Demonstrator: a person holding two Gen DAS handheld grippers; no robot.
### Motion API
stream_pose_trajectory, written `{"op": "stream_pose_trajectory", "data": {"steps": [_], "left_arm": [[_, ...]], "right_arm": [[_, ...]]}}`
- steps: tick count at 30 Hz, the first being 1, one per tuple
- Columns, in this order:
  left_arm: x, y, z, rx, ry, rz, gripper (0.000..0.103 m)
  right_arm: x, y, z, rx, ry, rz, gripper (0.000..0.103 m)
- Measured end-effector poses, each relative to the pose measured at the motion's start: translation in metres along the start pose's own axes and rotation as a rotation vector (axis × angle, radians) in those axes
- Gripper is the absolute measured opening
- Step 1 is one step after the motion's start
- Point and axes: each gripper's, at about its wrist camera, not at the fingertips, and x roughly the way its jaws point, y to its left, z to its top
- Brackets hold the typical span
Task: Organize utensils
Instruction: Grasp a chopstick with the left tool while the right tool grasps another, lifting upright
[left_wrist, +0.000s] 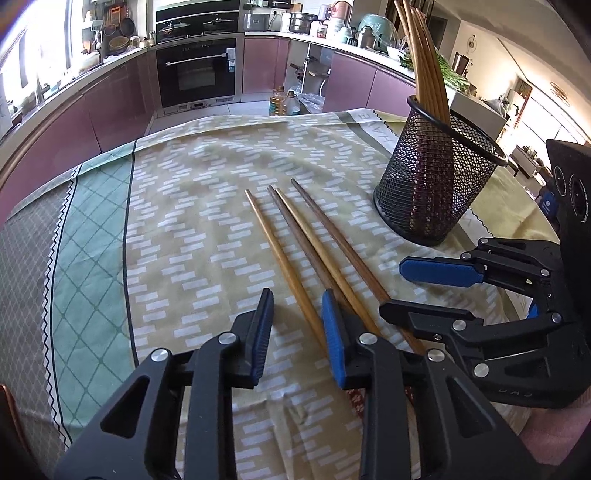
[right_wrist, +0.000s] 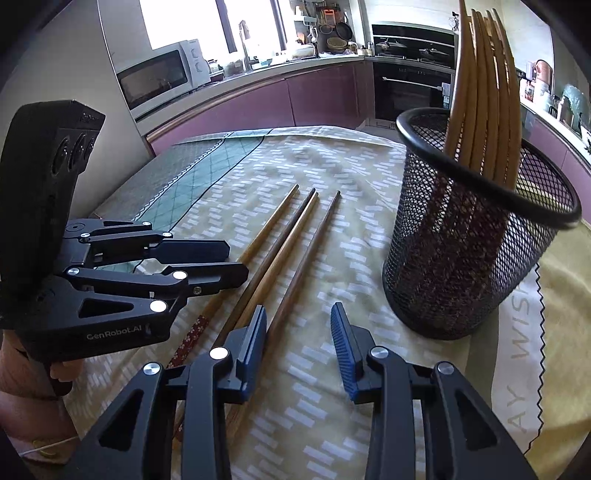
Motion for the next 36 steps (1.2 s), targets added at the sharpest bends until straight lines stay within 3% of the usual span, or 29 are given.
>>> {"op": "stream_pose_trajectory", "data": {"steps": [5,11,19,25,34,36], "left_arm": [[0.004,0.002,0.004,-0.012,0.002,0.009,0.018],[0.003,0.008,0.002,-0.063,-0.009,-0.008,0.012],[-0.012,0.014,-0.005,-0.126,-0.045,-0.039,0.008],[-0.019,0.010,-0.009,-0.114,-0.049,-0.063,0.008],[-0.015,0.003,-0.017,-0.077,-0.017,-0.080,0.008],[-0.013,0.002,-0.016,-0.056,-0.001,-0.071,0.012]], "right_arm": [[0.007,0.000,0.008,-0.005,0.006,-0.015,0.027],[0.009,-0.003,0.009,0.019,-0.003,0.016,0.011],[0.000,-0.015,0.002,0.109,-0.027,0.055,0.006],[-0.008,-0.017,0.001,0.123,-0.046,0.081,0.006],[-0.002,-0.012,-0.003,0.090,0.003,0.090,0.007],[-0.001,-0.011,0.000,0.077,0.006,0.079,0.007]]}}
